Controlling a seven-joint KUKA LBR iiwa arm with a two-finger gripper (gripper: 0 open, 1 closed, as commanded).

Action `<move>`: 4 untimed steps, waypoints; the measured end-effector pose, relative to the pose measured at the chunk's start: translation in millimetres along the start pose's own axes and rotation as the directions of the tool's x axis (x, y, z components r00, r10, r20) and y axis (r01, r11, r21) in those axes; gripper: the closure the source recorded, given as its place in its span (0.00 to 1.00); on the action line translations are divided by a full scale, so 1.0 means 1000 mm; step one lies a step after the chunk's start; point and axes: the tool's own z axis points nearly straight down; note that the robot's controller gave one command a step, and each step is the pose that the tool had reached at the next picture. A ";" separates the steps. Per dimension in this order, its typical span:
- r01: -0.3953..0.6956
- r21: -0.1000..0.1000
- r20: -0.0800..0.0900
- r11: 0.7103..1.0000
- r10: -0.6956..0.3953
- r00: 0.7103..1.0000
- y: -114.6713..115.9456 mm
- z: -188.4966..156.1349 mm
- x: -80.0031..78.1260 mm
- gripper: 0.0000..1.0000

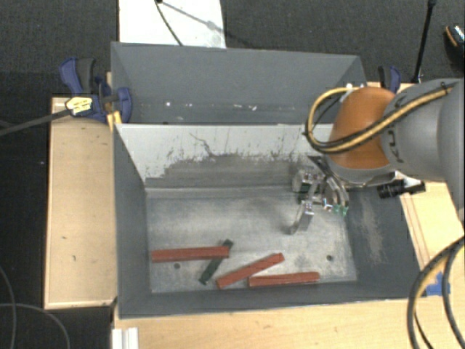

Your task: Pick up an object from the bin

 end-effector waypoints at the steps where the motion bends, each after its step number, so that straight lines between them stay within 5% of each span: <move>1: 0.011 0.000 -0.004 1.000 -0.011 1.000 0.027 -0.058 0.069 0.00; 2: 0.033 0.002 -0.009 0.999 -0.033 0.999 0.034 0.000 0.126 0.00; 3: 0.037 0.002 -0.010 0.999 -0.037 0.999 0.034 -0.004 0.124 1.00; 4: 0.037 0.002 -0.003 0.999 -0.037 0.999 0.034 -0.003 0.122 0.00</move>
Offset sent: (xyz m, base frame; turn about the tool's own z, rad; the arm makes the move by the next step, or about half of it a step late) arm -0.0615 0.0369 0.0543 -0.0065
